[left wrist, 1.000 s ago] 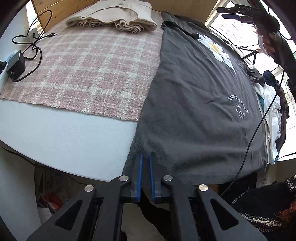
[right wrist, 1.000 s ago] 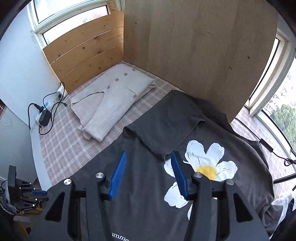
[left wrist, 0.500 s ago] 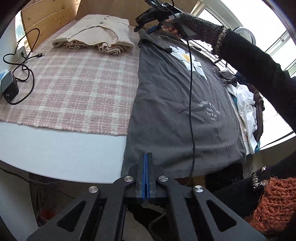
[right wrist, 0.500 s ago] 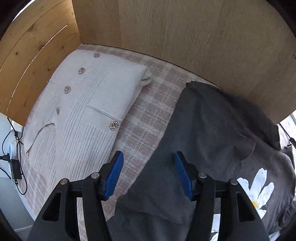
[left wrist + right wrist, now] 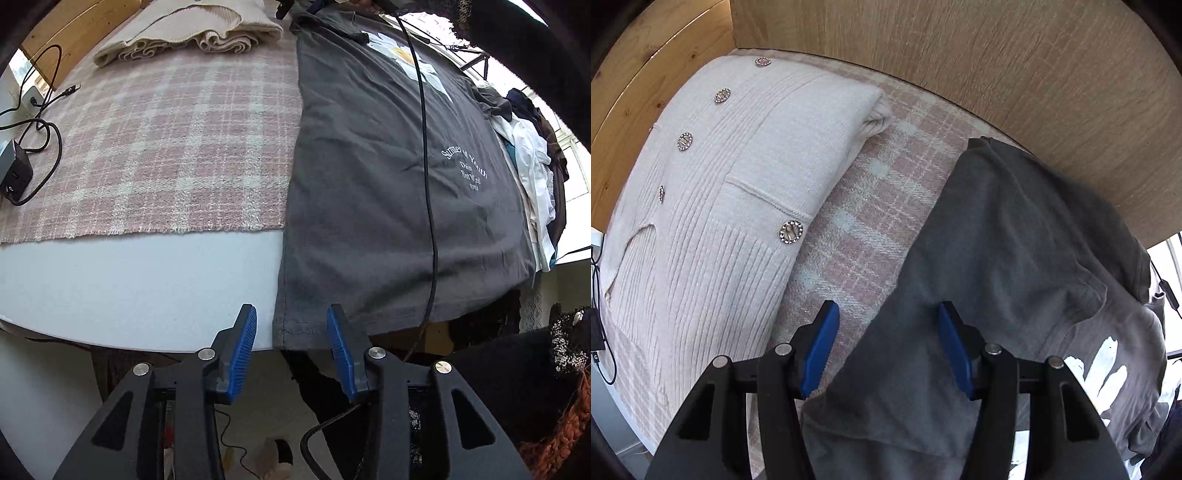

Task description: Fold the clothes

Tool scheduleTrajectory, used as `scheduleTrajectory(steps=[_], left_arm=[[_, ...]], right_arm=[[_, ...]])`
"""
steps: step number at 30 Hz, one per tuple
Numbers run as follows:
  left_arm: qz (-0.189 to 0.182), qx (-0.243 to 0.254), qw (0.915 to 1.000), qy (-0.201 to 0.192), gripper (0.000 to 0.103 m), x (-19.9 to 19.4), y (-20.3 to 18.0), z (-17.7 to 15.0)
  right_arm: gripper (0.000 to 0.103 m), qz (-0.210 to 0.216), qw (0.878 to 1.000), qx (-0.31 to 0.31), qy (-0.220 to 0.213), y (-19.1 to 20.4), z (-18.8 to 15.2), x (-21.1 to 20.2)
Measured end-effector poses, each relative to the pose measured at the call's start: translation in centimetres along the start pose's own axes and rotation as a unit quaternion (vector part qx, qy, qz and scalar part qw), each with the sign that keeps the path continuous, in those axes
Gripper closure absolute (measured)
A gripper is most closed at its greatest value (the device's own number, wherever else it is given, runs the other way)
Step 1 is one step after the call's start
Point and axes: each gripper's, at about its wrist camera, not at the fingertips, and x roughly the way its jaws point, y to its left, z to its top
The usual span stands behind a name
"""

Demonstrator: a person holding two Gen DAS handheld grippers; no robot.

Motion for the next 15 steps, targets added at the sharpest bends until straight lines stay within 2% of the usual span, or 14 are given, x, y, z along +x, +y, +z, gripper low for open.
scheduleTrajectory(steps=[3, 5, 6, 7, 9, 11, 15], left_arm=[[0.008, 0.010, 0.9999, -0.005, 0.073, 0.7, -0.9, -0.1], [0.013, 0.022, 0.9996, -0.012, 0.095, 0.8, -1.4, -0.2], [0.018, 0.028, 0.9993, -0.016, 0.097, 0.8, -1.6, -0.2], [0.022, 0.034, 0.9990, -0.019, 0.098, 0.8, -1.8, -0.3], [0.003, 0.020, 0.9995, -0.024, 0.099, 0.4, -1.3, 0.0], [-0.013, 0.017, 0.9991, -0.037, 0.099, -0.8, -1.7, 0.0], [-0.038, 0.019, 0.9972, -0.062, 0.099, -3.2, -2.9, 0.1]], right_arm=[[0.059, 0.000, 1.000, -0.002, -0.004, -0.1, -0.4, -0.2], [0.065, 0.000, 1.000, -0.004, -0.006, -0.1, -0.6, -0.4], [0.070, -0.002, 1.000, -0.006, -0.007, -0.1, -0.7, -0.5], [0.073, -0.004, 1.000, -0.008, -0.008, -0.1, -0.8, -0.6], [0.087, -0.007, 1.000, -0.011, -0.010, -0.2, -1.0, -0.8], [0.094, 0.003, 1.000, -0.005, -0.013, -0.8, -1.3, -1.0], [0.095, 0.045, 0.999, 0.017, -0.018, -2.0, -2.0, -1.5]])
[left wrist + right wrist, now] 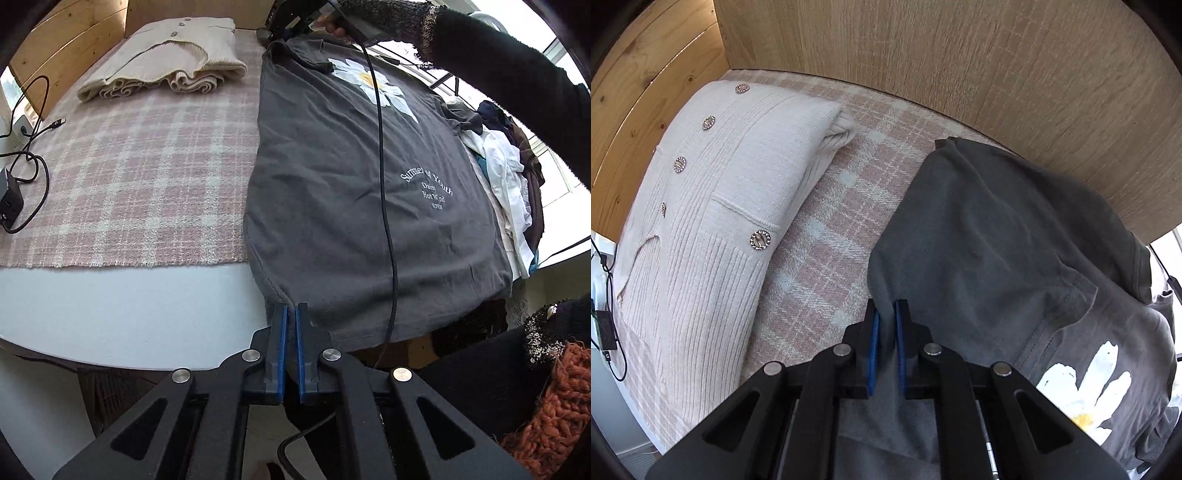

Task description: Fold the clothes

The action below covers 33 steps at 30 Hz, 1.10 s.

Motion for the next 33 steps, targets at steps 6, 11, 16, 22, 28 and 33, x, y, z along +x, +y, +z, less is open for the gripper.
scheduleTrajectory(steps=[6, 11, 16, 22, 28, 33], left_arm=[[-0.002, -0.005, 1.0000, -0.006, 0.099, -1.3, -3.2, 1.4], [0.008, -0.023, 0.9997, -0.005, 0.099, -1.2, -4.6, 1.7], [0.035, -0.026, 0.9990, 0.007, 0.099, -0.9, -6.4, 2.2], [0.059, -0.011, 0.9980, 0.019, 0.099, -0.5, -9.8, 2.9], [0.058, 0.006, 0.9980, 0.025, 0.099, -0.1, -12.9, 3.1], [0.055, 0.016, 0.9980, 0.027, 0.099, 0.1, -14.9, 3.3]], right_arm=[[0.095, -0.017, 0.998, -0.014, -0.052, 1.2, -2.1, -2.5], [0.095, -0.017, 0.996, -0.036, -0.084, 1.7, -4.2, -4.6], [0.095, 0.025, 0.995, -0.023, -0.091, -1.4, -3.6, -5.9], [0.095, 0.082, 0.992, 0.006, -0.092, -4.6, -3.7, -6.7], [0.096, 0.098, 0.991, 0.022, -0.089, -9.1, -3.4, -6.6], [0.096, 0.101, 0.991, 0.026, -0.089, -11.6, -3.5, -6.7]])
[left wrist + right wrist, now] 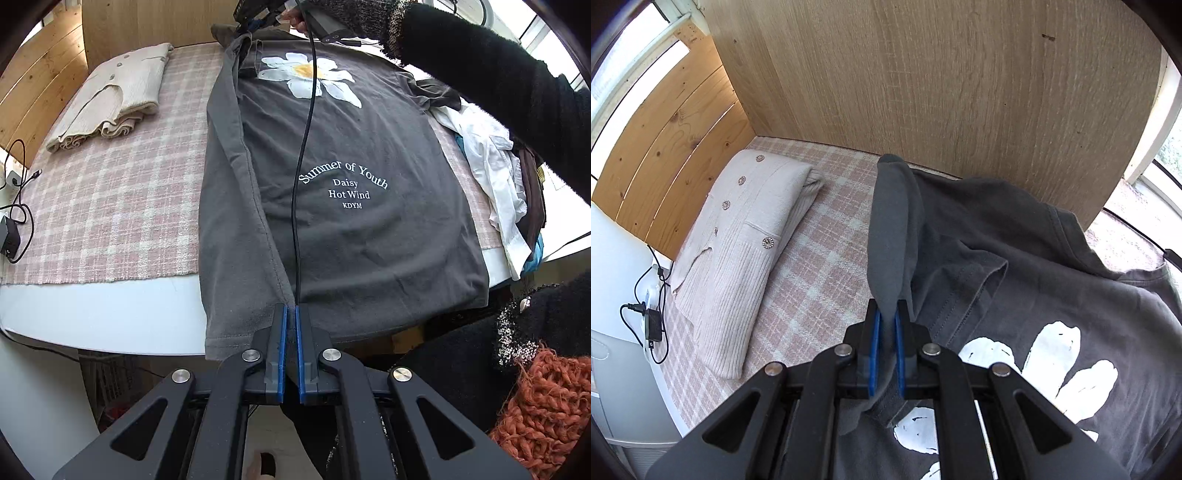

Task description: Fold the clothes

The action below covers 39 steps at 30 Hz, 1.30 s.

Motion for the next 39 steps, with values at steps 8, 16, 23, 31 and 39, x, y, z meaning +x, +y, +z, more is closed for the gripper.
scheduleTrajectory(steps=[8, 16, 23, 31, 39], left_arm=[[-0.019, 0.010, 0.9998, 0.004, 0.099, 0.5, -2.7, -0.2], [-0.042, 0.019, 0.9986, 0.026, 0.099, 2.8, -4.7, -0.7], [-0.067, 0.008, 0.9958, 0.063, 0.095, 5.2, -5.3, -1.7], [-0.015, -0.043, 0.9981, 0.041, 0.086, 0.1, -0.4, -6.4], [0.010, -0.009, 0.9997, 0.020, 0.084, 3.2, 2.9, -5.5]], right_arm=[[0.096, 0.007, 1.000, 0.015, -0.001, -3.2, -0.7, -0.4], [0.096, 0.013, 0.999, 0.030, 0.005, -6.1, -2.2, -0.1], [0.080, -0.037, 0.998, 0.005, 0.041, -6.8, -3.2, 1.7], [0.063, -0.010, 0.999, 0.022, 0.021, -8.7, -5.8, -3.6], [0.063, 0.114, 0.991, -0.022, 0.068, -4.1, -17.9, -8.7]])
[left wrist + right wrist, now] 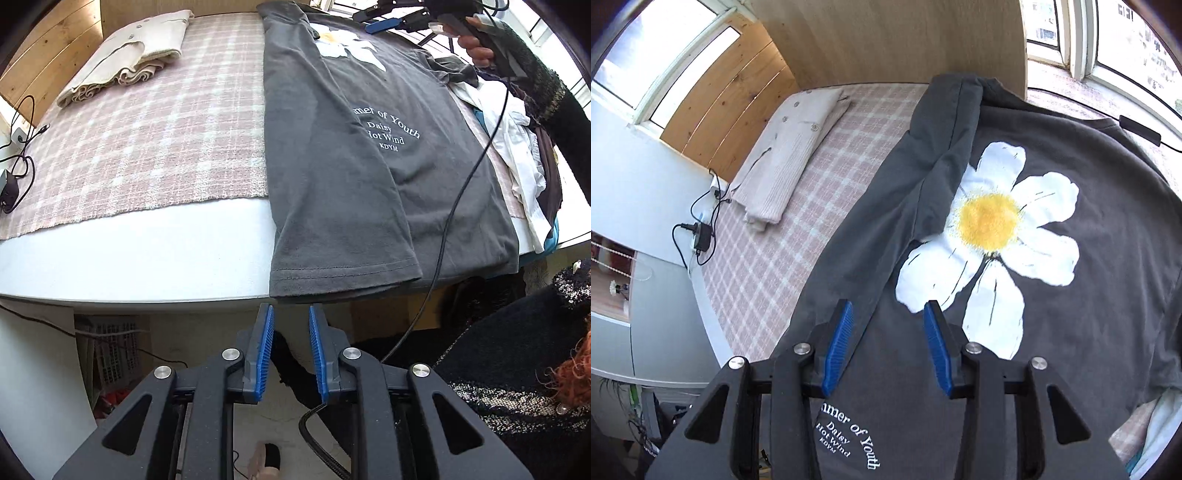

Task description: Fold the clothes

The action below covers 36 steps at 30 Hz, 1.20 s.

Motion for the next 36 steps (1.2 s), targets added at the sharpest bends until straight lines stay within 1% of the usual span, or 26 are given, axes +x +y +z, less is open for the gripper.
scheduleTrajectory(steps=[1, 3, 4, 6, 8, 10, 12, 14, 16, 18, 19, 20, 21, 22, 23, 24, 27, 28, 29, 31, 34, 36], left_arm=[[-0.004, 0.009, 0.9999, 0.003, 0.083, 0.6, -0.1, 0.1], [0.004, 0.027, 0.9996, 0.008, 0.083, 1.3, -0.3, 0.4], [0.006, 0.033, 0.9994, 0.007, 0.082, 1.5, -0.3, 0.5], [0.012, 0.047, 0.9988, 0.002, 0.081, 1.5, -0.2, 0.7], [0.016, 0.062, 0.9979, -0.005, 0.076, 1.3, -0.1, 0.8], [0.016, 0.073, 0.9972, -0.005, 0.072, 1.5, 0.0, 0.8], [0.016, 0.085, 0.9963, -0.001, 0.072, 1.8, 0.0, 0.9], [0.008, 0.099, 0.9950, -0.003, 0.072, 1.9, -0.2, 1.0], [-0.006, 0.102, 0.9946, -0.013, 0.074, 1.7, -0.3, 1.3], [-0.028, 0.104, 0.9940, -0.023, 0.081, 1.3, -0.2, 1.4], [-0.036, 0.107, 0.9933, -0.024, 0.093, 1.2, -0.2, 1.5], [-0.042, 0.113, 0.9925, -0.023, 0.096, 1.1, -0.3, 1.5], [-0.047, 0.118, 0.9916, -0.021, 0.096, 1.0, -0.3, 1.5], [-0.050, 0.127, 0.9905, -0.019, 0.097, 0.9, -0.7, 1.6], [-0.048, 0.135, 0.9895, -0.019, 0.097, 1.1, -1.4, 2.0], [-0.043, 0.145, 0.9883, -0.014, 0.097, 1.1, -1.7, 2.0], [-0.024, 0.167, 0.9856, 0.009, 0.096, 1.7, -2.1, 1.8], [-0.017, 0.173, 0.9846, 0.017, 0.096, 2.0, -2.1, 1.7], [-0.017, 0.170, 0.9848, 0.029, 0.096, 2.4, -1.9, 1.6], [-0.014, 0.166, 0.9855, 0.034, 0.096, 2.2, -1.5, 1.6], [-0.024, 0.156, 0.9874, 0.008, 0.096, 0.9, -1.8, 3.1], [-0.027, 0.164, 0.9859, -0.013, 0.094, 0.2, -2.4, 4.4]], right_arm=[[0.063, 0.015, 1.000, -0.007, 0.017, 1.1, -2.3, 0.5], [0.063, 0.045, 0.998, -0.013, 0.048, 3.1, -6.3, 2.0], [0.063, 0.052, 0.997, -0.018, 0.059, 4.2, -8.3, 2.7], [0.063, 0.057, 0.995, -0.029, 0.076, 6.2, -11.8, 4.1], [0.063, 0.056, 0.994, -0.041, 0.084, 8.0, -14.5, 4.9], [0.063, 0.052, 0.993, -0.057, 0.088, 9.8, -16.5, 5.6], [0.063, 0.044, 0.992, -0.071, 0.093, 11.1, -18.0, 6.2], [0.063, 0.032, 0.992, -0.076, 0.099, 11.9, -18.8, 6.8], [0.063, 0.021, 0.991, -0.075, 0.104, 12.4, -19.3, 7.5], [0.063, 0.014, 0.992, -0.070, 0.107, 12.7, -19.8, 8.1], [0.063, 0.011, 0.992, -0.070, 0.104, 12.8, -19.9, 8.1], [0.063, 0.009, 0.992, -0.071, 0.100, 12.9, -20.0, 8.2], [0.066, 0.006, 0.992, -0.072, 0.099, 13.0, -20.1, 8.2], [0.071, 0.004, 0.992, -0.073, 0.099, 13.1, -20.2, 8.4], [0.095, 0.002, 0.992, -0.075, 0.099, 13.2, -20.3, 8.5], [0.099, 0.000, 0.992, -0.076, 0.100, 13.3, -20.4, 8.6], [0.099, 0.034, 0.993, -0.060, 0.097, 12.9, -20.4, 7.9], [0.099, 0.032, 0.993, -0.056, 0.097, 12.6, -20.4, 7.7], [0.099, 0.024, 0.993, -0.054, 0.099, 12.3, -20.5, 7.5], [0.099, 0.006, 0.994, -0.047, 0.103, 11.8, -20.6, 7.6], [0.096, 0.014, 0.991, -0.025, 0.130, 11.4, -20.8, 8.3], [0.095, 0.011, 0.991, -0.018, 0.130, 11.6, -20.8, 8.2]])
